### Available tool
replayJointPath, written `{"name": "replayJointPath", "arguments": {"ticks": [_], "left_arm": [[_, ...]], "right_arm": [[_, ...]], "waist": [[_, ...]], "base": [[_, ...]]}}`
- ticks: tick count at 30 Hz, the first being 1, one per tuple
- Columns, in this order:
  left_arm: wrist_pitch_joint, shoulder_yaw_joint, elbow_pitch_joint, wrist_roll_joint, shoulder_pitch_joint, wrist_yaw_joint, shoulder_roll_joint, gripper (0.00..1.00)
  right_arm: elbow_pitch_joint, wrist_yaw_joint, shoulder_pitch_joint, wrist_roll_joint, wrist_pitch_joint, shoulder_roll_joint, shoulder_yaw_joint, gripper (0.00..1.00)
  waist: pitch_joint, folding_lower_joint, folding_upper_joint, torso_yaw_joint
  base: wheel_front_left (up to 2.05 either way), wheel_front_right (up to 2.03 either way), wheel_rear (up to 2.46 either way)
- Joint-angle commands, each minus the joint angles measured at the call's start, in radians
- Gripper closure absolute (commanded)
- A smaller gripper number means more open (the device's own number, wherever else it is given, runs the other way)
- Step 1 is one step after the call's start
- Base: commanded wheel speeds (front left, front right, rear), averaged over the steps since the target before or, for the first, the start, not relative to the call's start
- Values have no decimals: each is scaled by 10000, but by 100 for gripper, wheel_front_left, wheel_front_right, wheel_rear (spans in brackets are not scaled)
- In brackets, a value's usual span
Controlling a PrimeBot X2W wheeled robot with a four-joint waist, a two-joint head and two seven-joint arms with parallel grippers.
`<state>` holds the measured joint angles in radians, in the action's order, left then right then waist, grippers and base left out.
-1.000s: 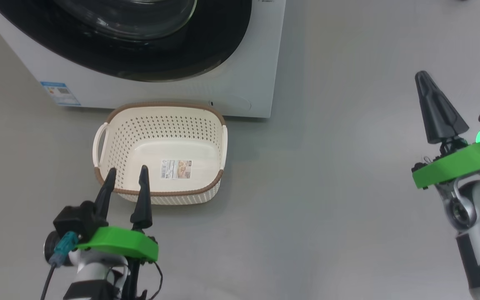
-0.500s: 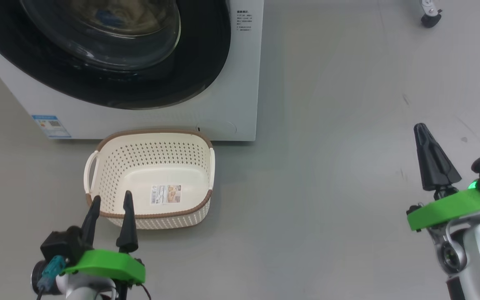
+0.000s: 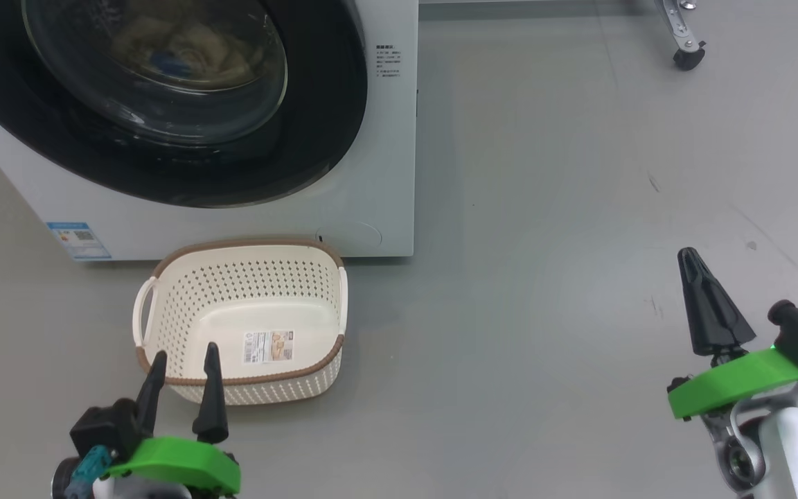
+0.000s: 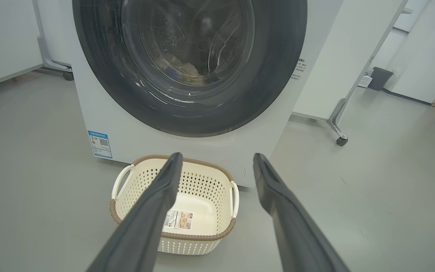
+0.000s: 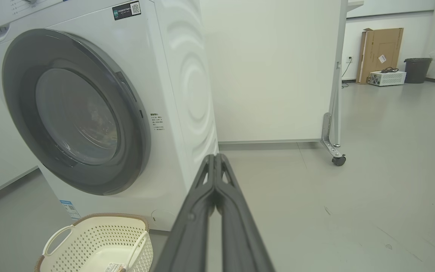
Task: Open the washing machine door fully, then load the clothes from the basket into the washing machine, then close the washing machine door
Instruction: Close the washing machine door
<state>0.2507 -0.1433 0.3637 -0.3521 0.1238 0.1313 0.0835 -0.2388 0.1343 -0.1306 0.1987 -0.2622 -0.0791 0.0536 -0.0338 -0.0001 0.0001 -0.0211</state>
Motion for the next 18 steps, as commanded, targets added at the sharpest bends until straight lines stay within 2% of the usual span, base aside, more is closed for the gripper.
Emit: {"name": "replayJointPath", "arguments": {"ticks": [1, 18], "left_arm": [[111, 336, -281, 69, 235, -6, 209, 0], [111, 498, -422, 364, 87, -6, 183, 0]], "right_arm": [[300, -36, -259, -140, 4, 0, -158, 0], [221, -36, -191, -240, 4, 208, -216, 0]], "waist": [[18, 1, -1, -11], [104, 1, -1, -71]], "base": [[0, 0, 0], [0, 0, 0]]}}
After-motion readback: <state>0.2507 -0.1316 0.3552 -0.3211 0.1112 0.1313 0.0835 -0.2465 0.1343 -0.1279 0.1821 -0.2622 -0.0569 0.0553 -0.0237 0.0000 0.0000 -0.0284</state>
